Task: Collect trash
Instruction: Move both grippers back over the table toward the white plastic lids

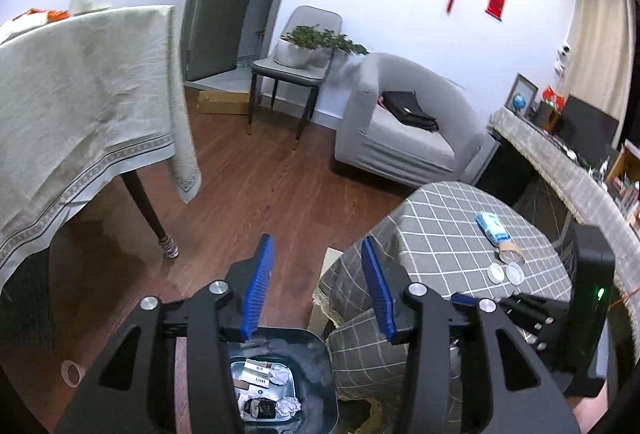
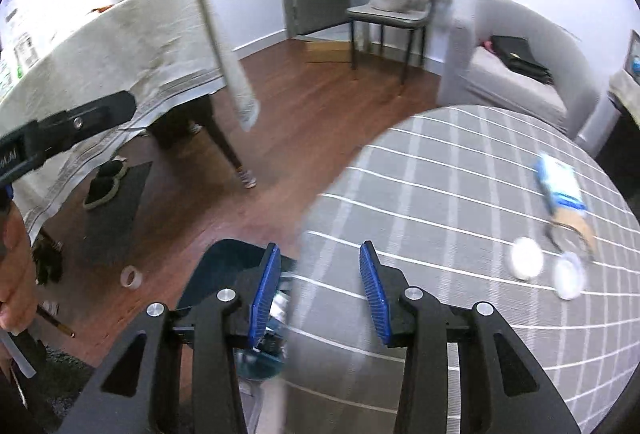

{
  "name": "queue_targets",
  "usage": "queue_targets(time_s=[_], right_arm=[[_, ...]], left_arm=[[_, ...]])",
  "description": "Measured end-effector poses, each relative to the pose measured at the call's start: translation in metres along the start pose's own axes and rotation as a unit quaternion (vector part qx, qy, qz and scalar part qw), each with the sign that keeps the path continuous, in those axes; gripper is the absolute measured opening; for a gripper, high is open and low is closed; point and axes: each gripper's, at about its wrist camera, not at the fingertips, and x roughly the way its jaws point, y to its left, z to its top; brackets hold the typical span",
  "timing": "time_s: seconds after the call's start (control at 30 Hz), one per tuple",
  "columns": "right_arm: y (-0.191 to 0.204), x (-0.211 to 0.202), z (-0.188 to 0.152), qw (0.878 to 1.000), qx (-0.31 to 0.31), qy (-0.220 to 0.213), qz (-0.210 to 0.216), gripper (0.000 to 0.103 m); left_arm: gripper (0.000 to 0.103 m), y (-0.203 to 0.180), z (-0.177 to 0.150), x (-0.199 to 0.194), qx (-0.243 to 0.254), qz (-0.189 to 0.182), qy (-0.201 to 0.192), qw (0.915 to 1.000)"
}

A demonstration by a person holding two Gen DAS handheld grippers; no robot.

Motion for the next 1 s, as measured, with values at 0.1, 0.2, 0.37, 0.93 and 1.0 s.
queue_targets(time_s=[0.1,0.2,0.37,0.93,1.0], right_arm=[[-0.019,-0.005,-0.005,1.000,0.014,-0.005,-0.014,0.042],[-0.037,-0.011,-0.011,0.999,0.026,-0.007,-0.022,0.042],[-0.061,-0.022,-0.024,0.998,0.043,-0.009,-0.035,0.042],[-0.149,-0.053,-0.058,0.990,0.121,-0.024,-0.068,0.060],[-0.158,-0.053,-0.063,0.989,0.126,-0.020,-0.073,0.060]], left_arm=[[0.049,-0.021,-0.002,0.011,0.023,0.000,0.006,0.9997],[0.051,-0.042,-0.006,0.019,0.045,-0.002,0.012,0.9989],[0.055,-0.074,-0.013,0.033,0.075,-0.013,0.022,0.9968],[0.075,-0.166,-0.044,0.093,0.121,-0.071,0.089,0.9861],[0.076,-0.178,-0.048,0.098,0.127,-0.076,0.093,0.9847]])
